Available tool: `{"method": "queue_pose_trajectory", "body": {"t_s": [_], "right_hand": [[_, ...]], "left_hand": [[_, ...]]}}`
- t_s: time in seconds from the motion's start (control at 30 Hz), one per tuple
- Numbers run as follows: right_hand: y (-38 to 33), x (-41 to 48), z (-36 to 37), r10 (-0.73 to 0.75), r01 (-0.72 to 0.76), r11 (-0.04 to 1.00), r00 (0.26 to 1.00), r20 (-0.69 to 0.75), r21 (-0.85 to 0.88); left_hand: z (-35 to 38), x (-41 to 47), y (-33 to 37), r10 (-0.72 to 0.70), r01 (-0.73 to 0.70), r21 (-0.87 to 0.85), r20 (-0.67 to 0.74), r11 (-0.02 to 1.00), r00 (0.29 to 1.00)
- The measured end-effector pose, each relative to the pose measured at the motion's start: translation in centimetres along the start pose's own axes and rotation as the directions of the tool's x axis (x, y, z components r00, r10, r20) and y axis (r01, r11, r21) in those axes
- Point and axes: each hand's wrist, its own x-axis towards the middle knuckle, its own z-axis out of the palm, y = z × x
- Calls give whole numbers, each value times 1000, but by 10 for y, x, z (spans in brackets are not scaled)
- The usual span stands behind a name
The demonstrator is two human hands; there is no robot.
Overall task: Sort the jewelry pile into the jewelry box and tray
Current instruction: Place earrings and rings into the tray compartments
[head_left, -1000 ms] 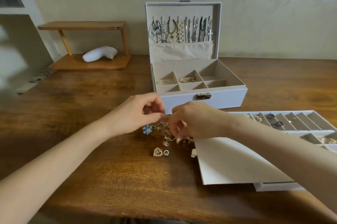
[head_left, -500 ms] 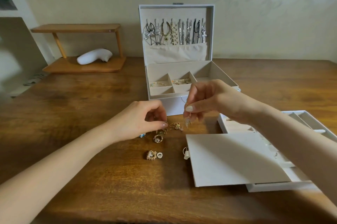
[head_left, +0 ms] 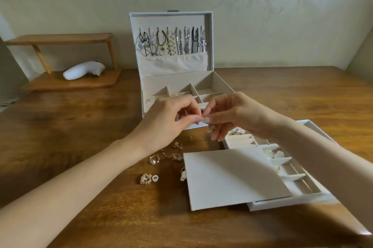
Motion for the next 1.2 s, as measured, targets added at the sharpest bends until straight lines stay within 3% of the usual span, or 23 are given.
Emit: {"method": "queue_pose_trajectory", "body": {"t_s": [0.17, 0.33, 0.5, 0.7, 0.93, 1.2], "right_hand": [[5, -8, -11, -15, 20, 998, 996, -83, 60], [8, -19, -19, -35, 49, 961, 998, -56, 271], [14, -26, -22, -76, 122, 925, 987, -138, 360], [18, -31, -24, -79, 178, 912, 961, -266, 370], [18, -34, -29, -97, 212, 911, 943, -317, 352], [16, -40, -43, -132, 234, 949, 902, -411, 210]], "left_hand": [[4, 10, 6, -14, 15, -15, 56, 1000, 998], [9, 19, 8, -27, 27, -29, -4, 999, 1000], [12, 27, 3, -144, 138, -256, -7, 957, 990], [18, 29, 4, -172, 159, -356, -6, 921, 985], [20, 28, 7, -179, 174, -405, 25, 898, 984], [28, 30, 5, -148, 173, -301, 106, 938, 983]]}}
